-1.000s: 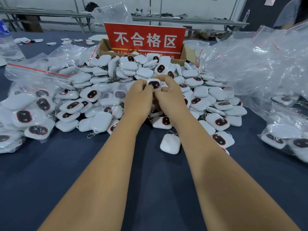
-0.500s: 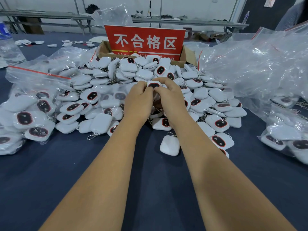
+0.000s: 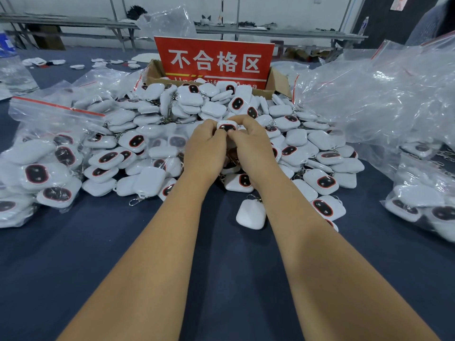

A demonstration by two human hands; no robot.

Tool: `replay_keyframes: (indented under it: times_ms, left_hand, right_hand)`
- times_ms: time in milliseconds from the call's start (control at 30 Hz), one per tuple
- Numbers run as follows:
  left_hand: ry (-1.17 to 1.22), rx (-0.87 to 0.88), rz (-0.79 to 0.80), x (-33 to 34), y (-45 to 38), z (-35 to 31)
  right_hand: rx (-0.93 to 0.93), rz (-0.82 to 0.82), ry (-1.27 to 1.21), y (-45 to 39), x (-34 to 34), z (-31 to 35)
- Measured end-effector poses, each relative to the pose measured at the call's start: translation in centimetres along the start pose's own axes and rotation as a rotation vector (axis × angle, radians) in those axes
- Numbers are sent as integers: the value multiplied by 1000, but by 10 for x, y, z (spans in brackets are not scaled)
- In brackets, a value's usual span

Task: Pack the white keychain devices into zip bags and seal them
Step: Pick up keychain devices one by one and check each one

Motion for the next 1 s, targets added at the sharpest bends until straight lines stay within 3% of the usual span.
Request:
replay_keyframes:
  times_ms: [733, 833, 1000]
  left_hand:
    - [148, 42, -13, -3, 2, -8]
    - [190, 4, -66, -8, -2, -3]
    - [-7, 57, -21, -6, -6, -4]
  right_hand:
    - [-11, -86, -48, 0, -5, 3]
    - [4, -200, -123, -3, -16, 2]
    - [46, -272, -450, -7, -30, 2]
Point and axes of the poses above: each hand's wrist, its own y-axis away from the middle knuckle, its own x-axis out of the palm, z = x × y, the point moved 7 cm from there along -y, towards the middle knuckle, and after that the axes turned 11 degrees about y, right-handed, at the moved point
